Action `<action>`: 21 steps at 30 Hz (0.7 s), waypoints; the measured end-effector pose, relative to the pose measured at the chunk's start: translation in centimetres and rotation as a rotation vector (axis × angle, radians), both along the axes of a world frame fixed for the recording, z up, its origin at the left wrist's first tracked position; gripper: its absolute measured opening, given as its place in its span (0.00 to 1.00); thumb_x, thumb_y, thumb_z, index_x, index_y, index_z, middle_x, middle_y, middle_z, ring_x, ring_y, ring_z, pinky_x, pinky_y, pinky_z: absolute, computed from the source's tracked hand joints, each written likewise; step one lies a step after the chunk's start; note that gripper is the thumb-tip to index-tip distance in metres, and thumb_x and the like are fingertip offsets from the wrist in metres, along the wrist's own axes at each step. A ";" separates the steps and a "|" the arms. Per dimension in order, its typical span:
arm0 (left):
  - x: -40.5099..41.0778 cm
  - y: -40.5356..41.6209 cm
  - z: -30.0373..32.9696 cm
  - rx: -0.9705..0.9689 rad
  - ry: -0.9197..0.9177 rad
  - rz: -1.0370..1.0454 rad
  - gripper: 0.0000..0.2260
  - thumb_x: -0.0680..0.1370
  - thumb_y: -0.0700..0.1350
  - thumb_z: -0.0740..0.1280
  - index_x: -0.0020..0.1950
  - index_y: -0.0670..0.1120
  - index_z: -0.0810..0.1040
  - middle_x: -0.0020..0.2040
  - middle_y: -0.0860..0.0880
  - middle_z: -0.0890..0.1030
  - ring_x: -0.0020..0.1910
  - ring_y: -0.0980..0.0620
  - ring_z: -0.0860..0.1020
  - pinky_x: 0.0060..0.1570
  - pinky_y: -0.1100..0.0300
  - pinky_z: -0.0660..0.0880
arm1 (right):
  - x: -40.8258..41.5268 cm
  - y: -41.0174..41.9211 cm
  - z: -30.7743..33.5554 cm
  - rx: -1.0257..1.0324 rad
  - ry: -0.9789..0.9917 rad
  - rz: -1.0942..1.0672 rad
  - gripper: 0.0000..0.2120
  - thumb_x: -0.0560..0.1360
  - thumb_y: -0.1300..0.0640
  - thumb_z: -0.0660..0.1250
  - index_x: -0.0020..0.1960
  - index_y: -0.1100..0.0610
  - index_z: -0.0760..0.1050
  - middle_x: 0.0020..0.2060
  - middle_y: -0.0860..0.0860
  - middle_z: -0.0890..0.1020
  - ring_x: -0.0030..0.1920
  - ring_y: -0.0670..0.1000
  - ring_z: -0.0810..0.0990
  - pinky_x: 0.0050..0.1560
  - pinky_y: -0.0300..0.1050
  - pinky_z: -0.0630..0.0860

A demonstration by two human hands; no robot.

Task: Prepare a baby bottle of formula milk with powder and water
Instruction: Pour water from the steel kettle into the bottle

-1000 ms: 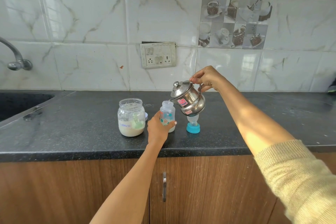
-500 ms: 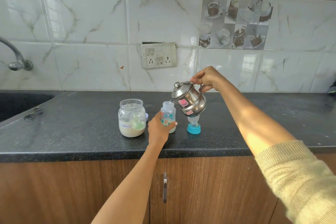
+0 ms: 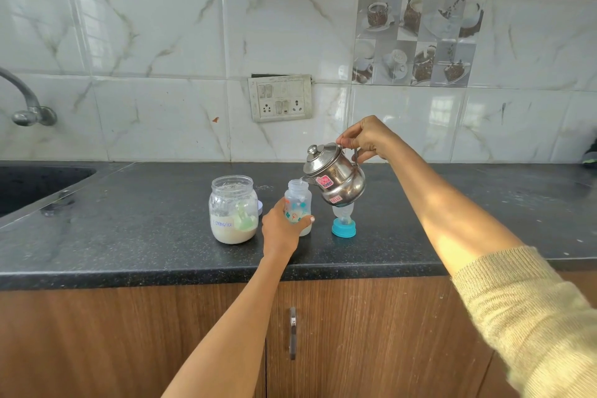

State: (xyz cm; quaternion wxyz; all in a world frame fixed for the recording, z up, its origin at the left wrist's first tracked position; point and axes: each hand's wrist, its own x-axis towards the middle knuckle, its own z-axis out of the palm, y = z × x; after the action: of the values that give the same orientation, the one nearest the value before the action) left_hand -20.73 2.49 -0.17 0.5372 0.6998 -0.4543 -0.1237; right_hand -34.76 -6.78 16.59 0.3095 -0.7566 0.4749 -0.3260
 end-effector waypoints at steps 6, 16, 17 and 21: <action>0.0 0.1 0.0 -0.020 0.006 -0.006 0.28 0.70 0.48 0.73 0.68 0.45 0.69 0.64 0.46 0.76 0.63 0.48 0.74 0.61 0.55 0.71 | 0.1 -0.1 0.0 -0.002 0.015 -0.003 0.13 0.72 0.62 0.71 0.56 0.62 0.80 0.56 0.59 0.81 0.46 0.60 0.81 0.52 0.52 0.80; 0.0 0.1 -0.1 -0.018 -0.003 -0.003 0.28 0.71 0.48 0.73 0.68 0.45 0.69 0.64 0.46 0.76 0.63 0.48 0.74 0.62 0.55 0.71 | 0.0 0.0 0.1 0.000 0.014 0.001 0.13 0.72 0.62 0.71 0.57 0.62 0.80 0.55 0.59 0.81 0.45 0.59 0.81 0.51 0.51 0.80; 0.0 0.1 -0.1 -0.019 -0.001 -0.004 0.28 0.70 0.48 0.73 0.68 0.45 0.69 0.64 0.46 0.76 0.63 0.48 0.74 0.62 0.55 0.71 | 0.0 0.0 0.1 -0.001 0.015 0.000 0.13 0.72 0.63 0.71 0.57 0.62 0.80 0.55 0.59 0.81 0.45 0.59 0.81 0.50 0.50 0.80; 0.0 0.1 0.0 -0.024 0.012 -0.009 0.28 0.70 0.48 0.73 0.67 0.45 0.70 0.64 0.45 0.76 0.62 0.48 0.74 0.61 0.55 0.71 | 0.0 0.0 0.2 -0.001 0.022 -0.005 0.13 0.72 0.63 0.71 0.57 0.62 0.80 0.55 0.58 0.81 0.45 0.59 0.81 0.50 0.50 0.80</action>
State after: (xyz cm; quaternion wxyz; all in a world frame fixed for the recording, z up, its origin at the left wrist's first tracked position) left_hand -20.73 2.60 -0.21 0.5477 0.6905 -0.4557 -0.1248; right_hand -34.71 -6.78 16.84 0.3032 -0.7591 0.4799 -0.3185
